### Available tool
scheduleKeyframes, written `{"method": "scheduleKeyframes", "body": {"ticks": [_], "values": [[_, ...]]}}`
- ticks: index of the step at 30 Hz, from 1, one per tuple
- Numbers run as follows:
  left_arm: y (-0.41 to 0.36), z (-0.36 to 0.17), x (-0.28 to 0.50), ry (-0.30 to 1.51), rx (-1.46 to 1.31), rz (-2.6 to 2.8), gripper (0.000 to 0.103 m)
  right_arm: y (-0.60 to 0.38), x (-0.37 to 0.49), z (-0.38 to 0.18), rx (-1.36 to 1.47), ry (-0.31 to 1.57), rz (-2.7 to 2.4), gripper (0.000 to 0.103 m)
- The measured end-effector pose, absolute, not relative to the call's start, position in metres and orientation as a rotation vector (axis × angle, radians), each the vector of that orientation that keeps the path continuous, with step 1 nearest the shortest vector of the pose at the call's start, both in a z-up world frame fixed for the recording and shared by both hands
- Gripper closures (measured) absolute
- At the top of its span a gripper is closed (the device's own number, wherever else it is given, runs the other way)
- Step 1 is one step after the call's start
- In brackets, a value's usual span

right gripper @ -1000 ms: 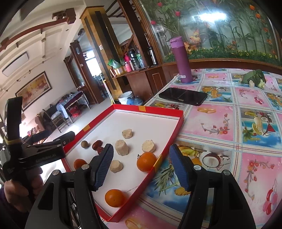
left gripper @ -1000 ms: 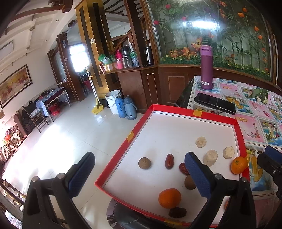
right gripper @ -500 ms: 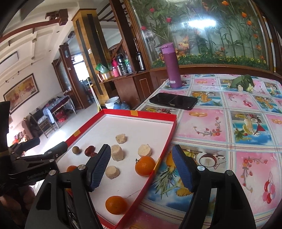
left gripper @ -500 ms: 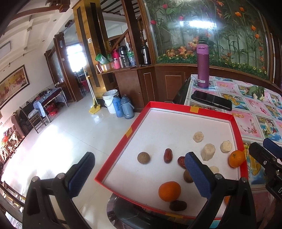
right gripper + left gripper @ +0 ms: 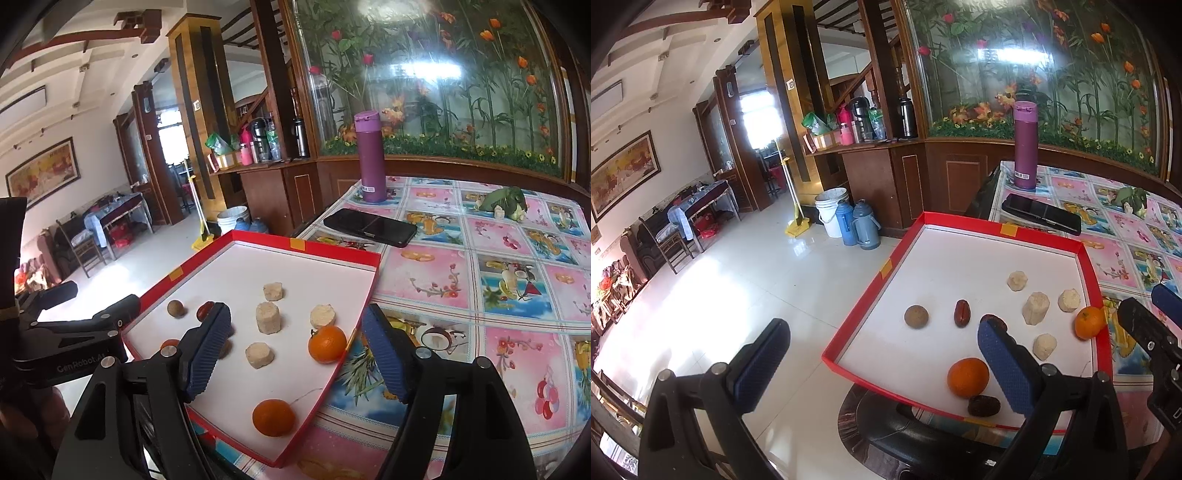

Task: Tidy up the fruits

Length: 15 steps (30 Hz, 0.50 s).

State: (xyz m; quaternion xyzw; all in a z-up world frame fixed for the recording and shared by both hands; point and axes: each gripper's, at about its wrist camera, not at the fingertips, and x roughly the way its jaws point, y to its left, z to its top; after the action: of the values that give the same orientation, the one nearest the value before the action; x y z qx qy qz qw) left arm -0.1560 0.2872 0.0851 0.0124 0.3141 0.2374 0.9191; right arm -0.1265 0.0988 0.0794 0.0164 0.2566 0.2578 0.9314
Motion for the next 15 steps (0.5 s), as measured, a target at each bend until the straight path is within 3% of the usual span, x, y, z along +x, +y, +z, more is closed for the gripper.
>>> {"method": "scheduleKeyframes", "body": {"ticks": [15], "values": [[0.283, 0.088, -0.164, 0.618, 0.012, 0.509, 0.000, 0.095, -0.141, 0.083, 0.015, 0.503, 0.509, 0.029]]}}
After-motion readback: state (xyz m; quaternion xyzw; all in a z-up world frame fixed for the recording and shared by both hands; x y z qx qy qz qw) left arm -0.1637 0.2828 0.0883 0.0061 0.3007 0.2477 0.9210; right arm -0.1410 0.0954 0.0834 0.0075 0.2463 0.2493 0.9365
